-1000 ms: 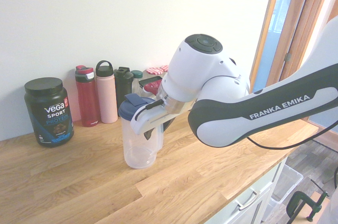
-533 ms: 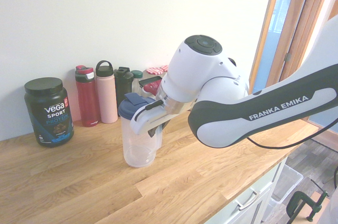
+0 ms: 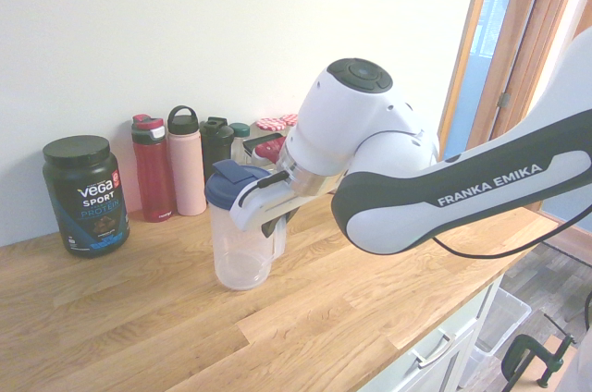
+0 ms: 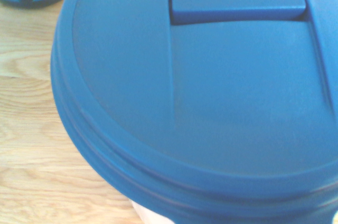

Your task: Pour me some water

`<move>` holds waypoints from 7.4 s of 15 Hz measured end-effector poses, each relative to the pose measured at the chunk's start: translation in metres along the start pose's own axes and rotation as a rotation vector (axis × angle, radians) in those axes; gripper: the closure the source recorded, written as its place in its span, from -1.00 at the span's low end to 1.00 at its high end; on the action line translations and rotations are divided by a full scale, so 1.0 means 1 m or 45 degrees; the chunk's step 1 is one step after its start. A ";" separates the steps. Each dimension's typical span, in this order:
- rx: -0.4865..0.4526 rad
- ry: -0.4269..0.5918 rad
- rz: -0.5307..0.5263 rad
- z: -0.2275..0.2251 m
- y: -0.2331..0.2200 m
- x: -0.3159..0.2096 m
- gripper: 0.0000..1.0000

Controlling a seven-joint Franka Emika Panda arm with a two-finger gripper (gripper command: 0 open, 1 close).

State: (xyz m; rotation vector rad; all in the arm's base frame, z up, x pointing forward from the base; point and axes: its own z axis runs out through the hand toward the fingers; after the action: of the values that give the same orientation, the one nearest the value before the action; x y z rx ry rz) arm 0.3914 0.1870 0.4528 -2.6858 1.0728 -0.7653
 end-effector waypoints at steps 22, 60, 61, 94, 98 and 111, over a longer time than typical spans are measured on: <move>-0.308 -0.359 -0.288 -0.096 0.313 0.261 1.00; -0.448 -0.453 -0.287 -0.083 0.264 0.303 1.00; -0.385 -0.429 -0.274 -0.077 0.270 0.303 1.00; 0.023 -0.074 -0.020 -0.031 0.010 0.018 1.00; 0.021 -0.076 -0.022 -0.018 -0.007 0.011 1.00; 0.024 -0.092 -0.033 0.015 -0.018 0.002 -1.00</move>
State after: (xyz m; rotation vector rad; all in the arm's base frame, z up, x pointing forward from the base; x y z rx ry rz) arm 0.4111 0.1985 0.4460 -2.6950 1.0108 -0.6737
